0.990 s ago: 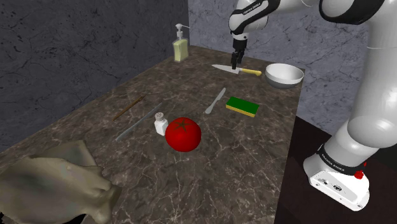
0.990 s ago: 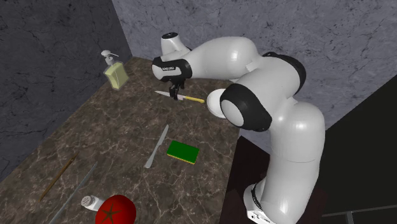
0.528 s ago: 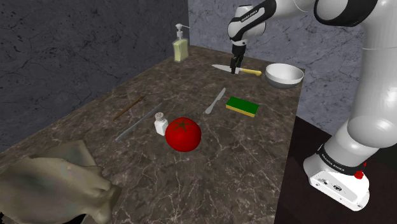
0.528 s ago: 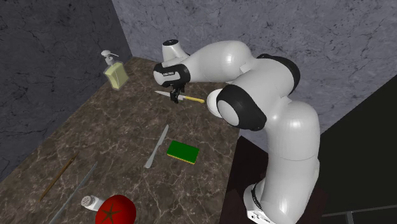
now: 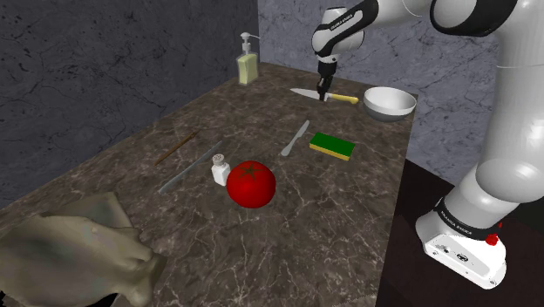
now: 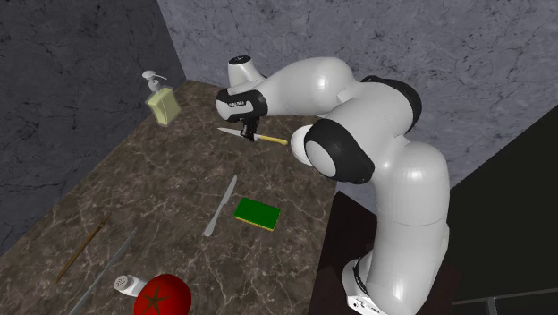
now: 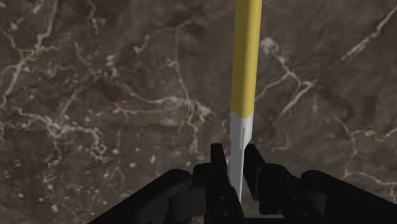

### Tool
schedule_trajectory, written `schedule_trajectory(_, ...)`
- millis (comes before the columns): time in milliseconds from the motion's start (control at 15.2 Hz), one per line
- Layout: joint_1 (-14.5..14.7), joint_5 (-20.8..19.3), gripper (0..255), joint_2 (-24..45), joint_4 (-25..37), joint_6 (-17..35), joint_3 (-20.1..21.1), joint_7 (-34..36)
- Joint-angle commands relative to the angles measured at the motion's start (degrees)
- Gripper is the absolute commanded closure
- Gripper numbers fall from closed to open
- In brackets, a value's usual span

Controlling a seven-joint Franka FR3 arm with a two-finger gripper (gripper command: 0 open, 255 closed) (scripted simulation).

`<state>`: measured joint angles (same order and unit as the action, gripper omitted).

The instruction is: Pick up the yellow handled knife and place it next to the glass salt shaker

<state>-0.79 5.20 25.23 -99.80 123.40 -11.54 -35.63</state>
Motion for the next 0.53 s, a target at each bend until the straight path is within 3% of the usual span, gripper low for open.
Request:
schedule_trajectory(0, 0.0, 0.0, 255, 0.0, 0.0, 0.0, 0.0, 0.0)
schedule_trajectory(462, 0.0, -0.1, 255, -0.4, 0.2, -0.6, 0.0, 0.1)
